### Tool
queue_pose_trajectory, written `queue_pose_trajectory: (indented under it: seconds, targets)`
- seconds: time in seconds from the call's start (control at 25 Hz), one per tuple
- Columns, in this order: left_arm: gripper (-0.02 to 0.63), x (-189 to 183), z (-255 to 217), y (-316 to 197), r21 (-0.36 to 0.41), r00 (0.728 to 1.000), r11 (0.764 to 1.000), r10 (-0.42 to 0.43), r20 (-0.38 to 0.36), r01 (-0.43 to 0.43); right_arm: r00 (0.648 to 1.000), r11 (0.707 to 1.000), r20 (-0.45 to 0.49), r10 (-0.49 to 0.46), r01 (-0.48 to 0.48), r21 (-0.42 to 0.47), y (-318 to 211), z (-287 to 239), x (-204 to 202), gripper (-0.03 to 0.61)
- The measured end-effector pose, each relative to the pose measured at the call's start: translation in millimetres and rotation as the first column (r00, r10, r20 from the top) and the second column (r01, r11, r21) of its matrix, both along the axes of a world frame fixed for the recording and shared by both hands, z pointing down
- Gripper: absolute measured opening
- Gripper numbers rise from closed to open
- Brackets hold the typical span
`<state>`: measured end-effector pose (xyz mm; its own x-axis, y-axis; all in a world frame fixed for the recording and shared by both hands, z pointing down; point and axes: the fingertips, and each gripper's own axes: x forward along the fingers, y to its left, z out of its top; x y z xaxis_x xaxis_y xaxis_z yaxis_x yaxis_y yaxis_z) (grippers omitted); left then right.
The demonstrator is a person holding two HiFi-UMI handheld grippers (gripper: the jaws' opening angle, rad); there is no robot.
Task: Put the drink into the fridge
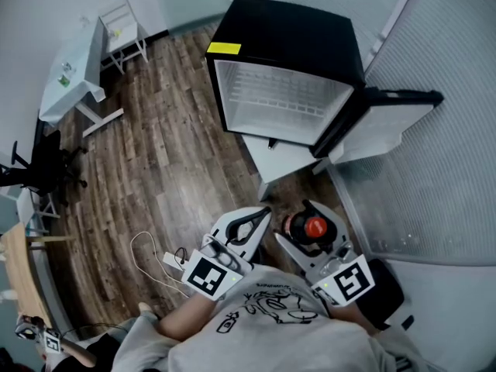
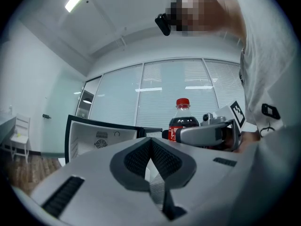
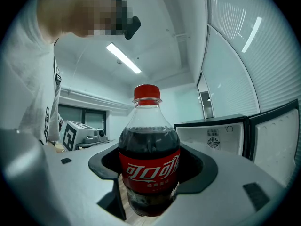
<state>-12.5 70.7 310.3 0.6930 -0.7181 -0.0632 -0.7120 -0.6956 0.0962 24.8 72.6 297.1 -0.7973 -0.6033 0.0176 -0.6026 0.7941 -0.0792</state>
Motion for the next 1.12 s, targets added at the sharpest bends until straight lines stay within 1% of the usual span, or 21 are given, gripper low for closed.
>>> queue_pose_trajectory:
  seconds: [0.28,0.56,0.84,1.12]
  targets:
    - [0.002,-19,-2,-63,-0.001,0.999,0.999,0.037,0.003,-0.037,1.000,1.000,-0.009,0.030,-0.030,0.002,-61,-3,-21,0.327]
    - [0.002,-32,-3,-120,0.001,0.997,0.997,0.073,0.007,-0.073,0.997,0.998,-0.015,0.070,-0.070,-0.002,-117,-1,-32,0.327]
    - [0.002,-42,0,-159,-0.001,0.995,0.995,0.103,0.015,-0.103,0.995,0.995,-0.008,0.099,-0.099,0.003,-156,-1,-43,0.327]
    - [0.002,-47,5,-182,-0.014,0.993,0.993,0.119,0.007,-0.118,0.993,0.993,-0.011,0.120,-0.120,-0.007,-178,5,-48,0.327]
